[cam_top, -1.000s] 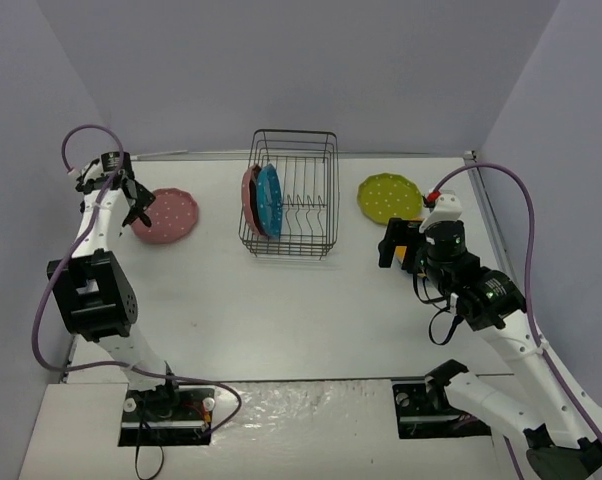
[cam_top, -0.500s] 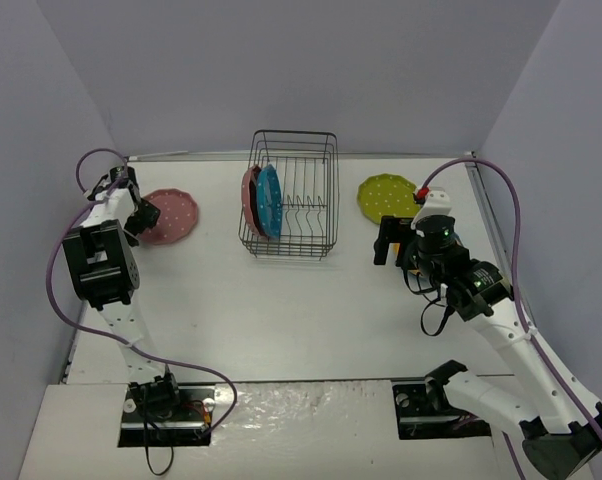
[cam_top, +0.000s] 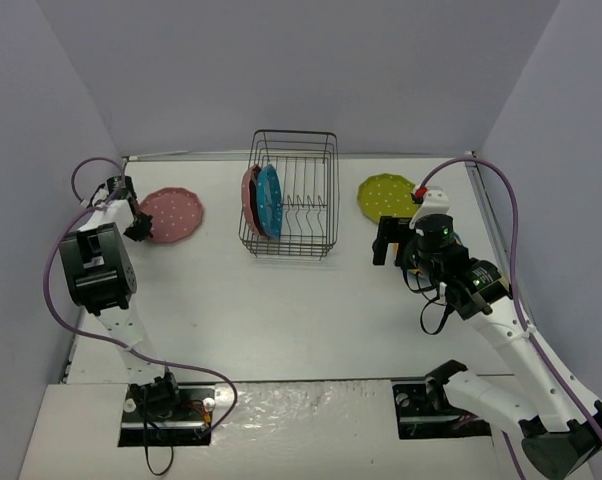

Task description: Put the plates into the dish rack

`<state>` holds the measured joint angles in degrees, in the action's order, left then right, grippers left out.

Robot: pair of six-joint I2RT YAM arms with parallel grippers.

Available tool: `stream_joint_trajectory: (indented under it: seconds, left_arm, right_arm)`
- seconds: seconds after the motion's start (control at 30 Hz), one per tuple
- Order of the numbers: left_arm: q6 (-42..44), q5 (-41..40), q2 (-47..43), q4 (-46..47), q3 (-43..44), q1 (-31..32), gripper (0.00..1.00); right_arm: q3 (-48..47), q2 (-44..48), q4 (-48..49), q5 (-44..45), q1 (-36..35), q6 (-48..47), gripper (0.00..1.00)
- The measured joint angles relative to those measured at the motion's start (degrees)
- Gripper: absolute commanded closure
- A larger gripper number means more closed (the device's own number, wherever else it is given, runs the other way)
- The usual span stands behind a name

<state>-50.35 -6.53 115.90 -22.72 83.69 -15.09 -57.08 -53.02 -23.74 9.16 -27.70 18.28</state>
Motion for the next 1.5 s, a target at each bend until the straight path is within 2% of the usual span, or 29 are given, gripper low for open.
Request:
stream_joint_trajectory:
  seconds: [0.17,0.37,0.63,0.9,1.0,1.17,1.43,1.5]
  left_arm:
    - [-0.79,0.81,-6.59,2.94,-9.95,0.30,1.00]
    - [-0.91,1.19,-20.48,0.91,-26.40,3.34,1.00]
    - [-6.20,2.69,-42.24,-2.95,-46.33,20.79,1.00]
    - [-17.86,1.32,-58.17,-11.23,-54.41,40.61,1.00]
    - [-21.61,0.38,-58.65,-11.32,-54.44,47.65,1.00]
    - [-25.70,-2.22,-51.13,-9.81,-50.96,56.24,1.00]
    - [-26.63,-4.08,-42.03,-2.03,-46.07,60.77,1.00]
    - [-26.88,-4.43,-40.82,-0.80,-45.98,61.43,1.00]
  right_arm:
    - [0.30,0.42,0.40,-1.71,0.00,-0.04,0.00]
    - [2.18,1.16,2.42,-6.90,-0.02,0.94,0.00]
    - [8.96,0.62,5.69,-13.40,-1.70,5.11,0.01]
    - [14.88,-3.21,10.24,-15.34,-7.91,10.85,0.08]
    - [16.65,-5.53,12.55,-15.64,-9.26,12.56,0.10]
    - [18.83,-11.30,15.98,-15.64,-11.28,14.76,0.12]
    - [25.58,-13.69,21.79,-15.91,-13.90,18.04,0.17]
    - [26.11,-14.66,22.90,-15.70,-14.75,19.05,0.22]
